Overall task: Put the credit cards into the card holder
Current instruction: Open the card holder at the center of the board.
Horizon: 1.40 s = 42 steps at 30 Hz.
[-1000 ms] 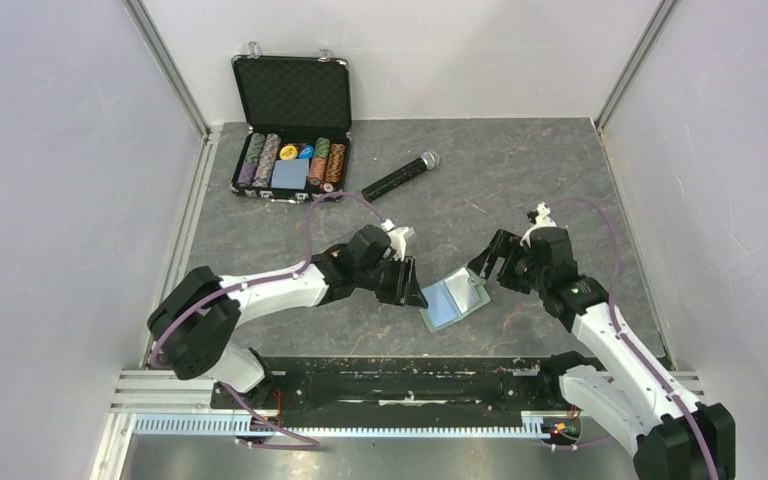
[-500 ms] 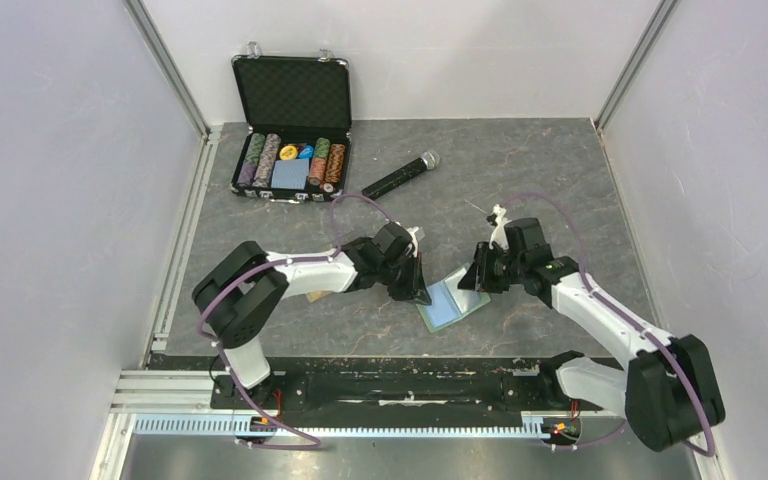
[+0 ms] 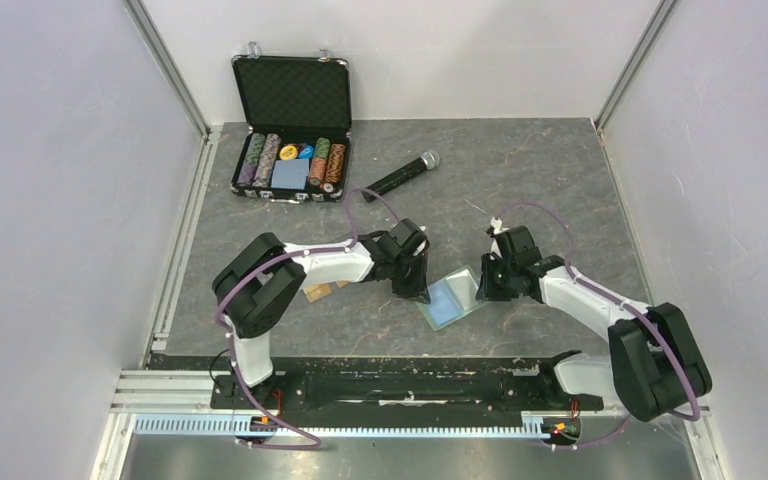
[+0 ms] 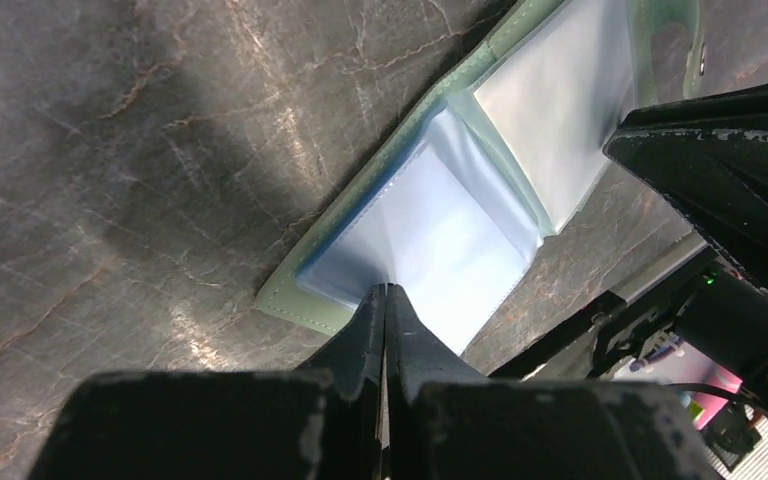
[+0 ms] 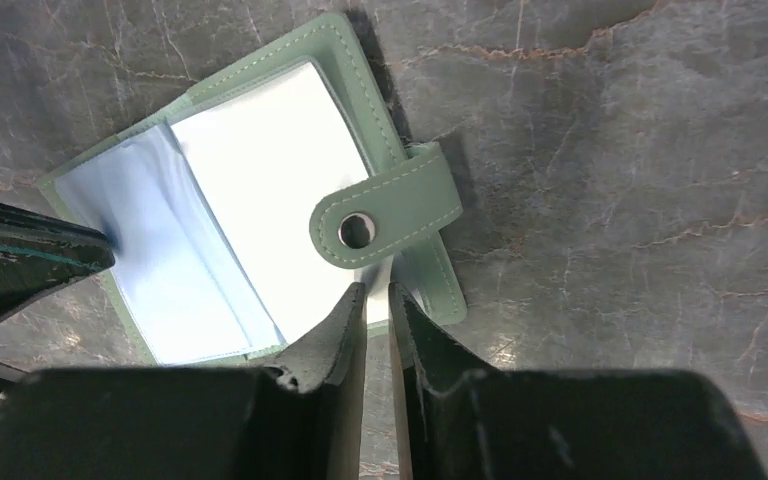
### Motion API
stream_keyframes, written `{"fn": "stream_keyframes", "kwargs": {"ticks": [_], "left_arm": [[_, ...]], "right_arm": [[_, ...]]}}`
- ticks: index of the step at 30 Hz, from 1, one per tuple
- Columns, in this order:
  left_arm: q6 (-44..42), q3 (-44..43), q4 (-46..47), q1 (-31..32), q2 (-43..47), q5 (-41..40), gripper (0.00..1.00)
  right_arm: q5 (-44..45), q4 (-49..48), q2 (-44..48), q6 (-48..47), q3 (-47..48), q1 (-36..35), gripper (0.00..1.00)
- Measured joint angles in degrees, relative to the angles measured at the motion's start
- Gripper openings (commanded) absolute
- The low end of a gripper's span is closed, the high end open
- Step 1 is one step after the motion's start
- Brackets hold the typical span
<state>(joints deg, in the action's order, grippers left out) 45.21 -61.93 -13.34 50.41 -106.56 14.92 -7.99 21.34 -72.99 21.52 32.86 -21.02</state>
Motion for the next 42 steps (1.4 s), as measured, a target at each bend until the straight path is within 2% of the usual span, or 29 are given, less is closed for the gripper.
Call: {"fn": "stream_keyframes", "kwargs": {"ticks": [9, 21, 23, 29, 31, 38, 42], "left_arm": [[-3.74, -5.7, -7.21, 1.01, -2.08, -4.55, 0.04], [-7.48, -15.17, -15.32, 2.51, -6.78, -11.13, 0.12], [-8.04, -15.52, -15.52, 2.93, -6.82, -12.61, 0.18], [-10.08, -14.32, -15.72, 4.04, -4.09, -19.63, 0.46], [-10.38, -12.0, -15.93, 4.04, -0.5, -22.12, 0.54], [-10.34, -4.9, -15.39, 4.04, 19.04, -32.06, 1.0], [-9.6, -0.61, -15.69, 3.52, 28.89, -38.91, 1.0]], "right_arm": [[-1.14, -3.34, 4.24, 0.0, -4.7, 0.13, 0.15], [-9.16, -3.65, 12.24, 6.05, -11.5, 0.26, 0.16], [-10.21, -3.06, 12.52, 6.56, -11.69, 0.22, 0.16], [-11.1, 0.42, 13.29, 6.93, -11.56, 0.11, 0.2], [-11.06, 1.9, 13.44, 6.84, -11.04, 0.11, 0.23], [-11.19, 4.17, 13.64, 6.16, -3.87, 0.11, 0.38], [-11.43, 4.13, 13.38, 5.66, 0.42, 0.11, 0.43]]}}
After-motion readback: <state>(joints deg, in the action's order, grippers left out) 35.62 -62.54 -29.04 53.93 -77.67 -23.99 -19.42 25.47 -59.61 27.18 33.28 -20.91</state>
